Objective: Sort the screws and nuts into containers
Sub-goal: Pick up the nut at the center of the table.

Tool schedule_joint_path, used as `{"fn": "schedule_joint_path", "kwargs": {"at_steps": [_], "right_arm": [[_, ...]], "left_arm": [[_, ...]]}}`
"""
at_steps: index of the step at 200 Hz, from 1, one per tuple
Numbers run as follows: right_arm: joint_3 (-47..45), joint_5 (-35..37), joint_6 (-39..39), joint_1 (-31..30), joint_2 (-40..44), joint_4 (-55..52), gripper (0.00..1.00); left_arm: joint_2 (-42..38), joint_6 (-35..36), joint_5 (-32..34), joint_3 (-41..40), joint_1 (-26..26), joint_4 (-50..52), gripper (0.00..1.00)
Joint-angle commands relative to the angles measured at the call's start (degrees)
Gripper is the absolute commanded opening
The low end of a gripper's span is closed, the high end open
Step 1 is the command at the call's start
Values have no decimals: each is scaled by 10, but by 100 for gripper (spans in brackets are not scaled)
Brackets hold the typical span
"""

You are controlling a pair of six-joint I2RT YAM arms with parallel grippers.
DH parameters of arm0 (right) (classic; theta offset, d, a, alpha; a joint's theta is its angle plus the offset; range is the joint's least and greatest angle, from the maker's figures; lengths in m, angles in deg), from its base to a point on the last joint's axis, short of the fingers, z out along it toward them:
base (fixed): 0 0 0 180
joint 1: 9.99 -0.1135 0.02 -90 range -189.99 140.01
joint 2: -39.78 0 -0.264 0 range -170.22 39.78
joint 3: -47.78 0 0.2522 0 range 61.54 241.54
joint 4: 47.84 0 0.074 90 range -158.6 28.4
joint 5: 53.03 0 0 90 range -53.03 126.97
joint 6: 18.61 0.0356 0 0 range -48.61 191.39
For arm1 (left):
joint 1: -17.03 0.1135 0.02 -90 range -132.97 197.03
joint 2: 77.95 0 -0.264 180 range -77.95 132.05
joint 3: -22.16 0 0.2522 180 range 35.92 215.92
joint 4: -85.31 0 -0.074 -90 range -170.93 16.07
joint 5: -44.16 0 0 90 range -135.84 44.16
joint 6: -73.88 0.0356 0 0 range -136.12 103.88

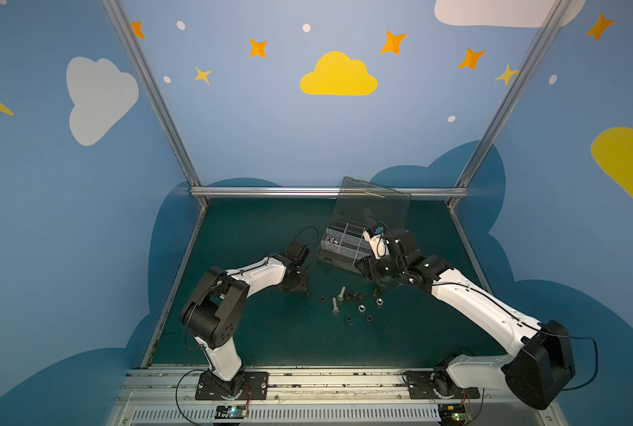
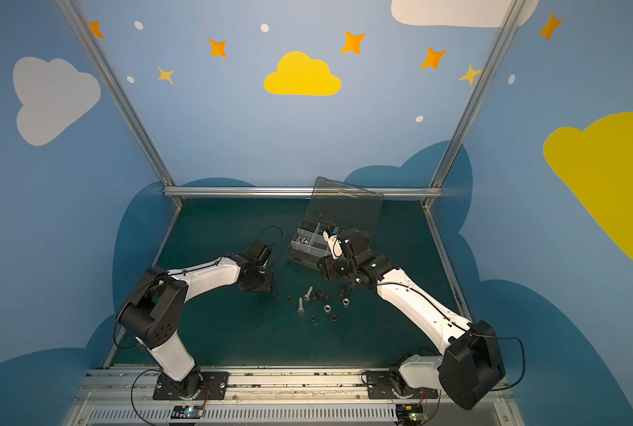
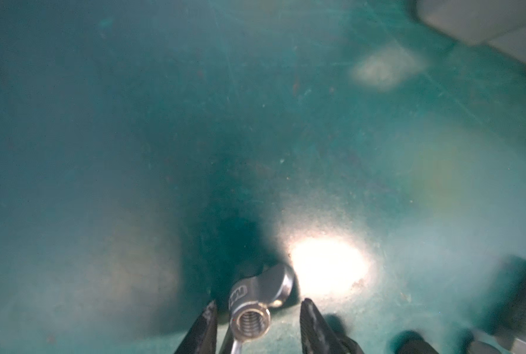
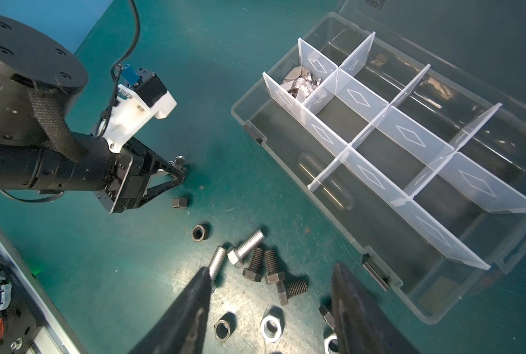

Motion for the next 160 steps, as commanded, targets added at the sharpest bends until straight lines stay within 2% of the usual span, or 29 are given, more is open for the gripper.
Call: {"fn": "schedule_joint_path", "kwargs": {"at_steps": [1, 51, 160], "right_arm": [[3, 0, 2, -3, -1, 8, 60], [2, 3, 0, -3, 1, 6, 60], [-4, 2, 2, -3, 7, 10, 60]], "left_arm": [[18, 0, 20, 10, -2, 31, 44], [28, -2, 22, 21, -5, 40, 38], [35, -14, 21, 26, -6, 46, 14]]}}
